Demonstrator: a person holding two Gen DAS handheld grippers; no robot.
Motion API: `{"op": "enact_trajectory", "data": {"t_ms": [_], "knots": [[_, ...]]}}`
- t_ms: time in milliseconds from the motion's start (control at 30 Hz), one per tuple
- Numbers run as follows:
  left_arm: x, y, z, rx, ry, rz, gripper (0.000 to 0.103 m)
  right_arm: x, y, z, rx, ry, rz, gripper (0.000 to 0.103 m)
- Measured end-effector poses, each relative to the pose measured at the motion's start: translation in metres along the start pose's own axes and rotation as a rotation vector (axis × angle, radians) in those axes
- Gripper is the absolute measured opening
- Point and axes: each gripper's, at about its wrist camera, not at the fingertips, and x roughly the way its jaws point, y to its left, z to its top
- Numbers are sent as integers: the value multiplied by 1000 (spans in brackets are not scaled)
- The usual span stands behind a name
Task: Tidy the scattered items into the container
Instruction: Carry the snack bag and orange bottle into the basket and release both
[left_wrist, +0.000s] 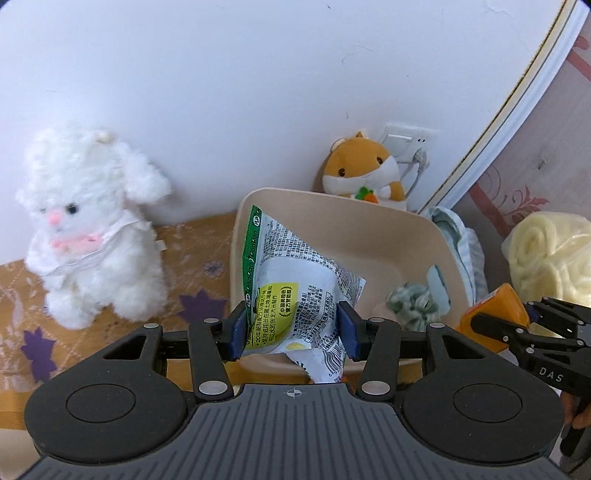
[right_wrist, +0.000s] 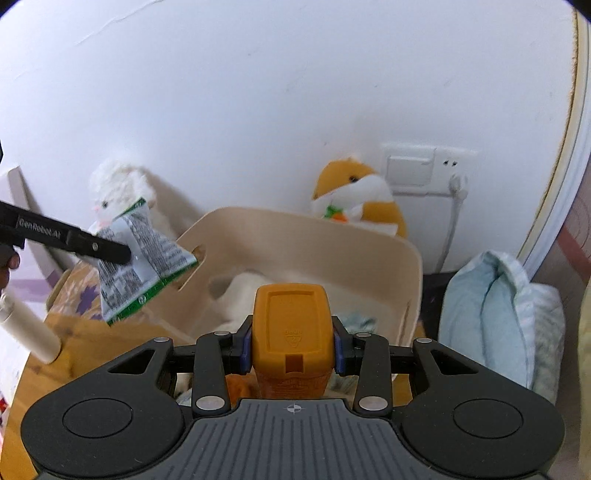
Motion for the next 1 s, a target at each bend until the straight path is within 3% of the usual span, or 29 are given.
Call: {"op": "enact_trajectory", "data": {"t_ms": [300, 533, 700, 767, 867, 1000], "knots": [[51, -33, 10, 16, 42, 68, 51, 33, -25, 23, 45, -19, -96, 36], [88, -43, 2, 14, 118, 87, 51, 71, -39, 13, 104, 70, -129, 36], [99, -47, -3, 18, 147, 94, 53, 83, -41, 4, 74, 95, -168, 36], [104, -50, -5, 28, 176, 84, 58, 86, -40, 3, 48, 109, -180, 37], [103, -54, -9, 61, 188, 73, 72, 92, -38, 3, 24, 131, -187, 51], [98, -55, -12, 89, 179, 91, 77, 91, -34, 0, 12, 123, -174, 74]]}}
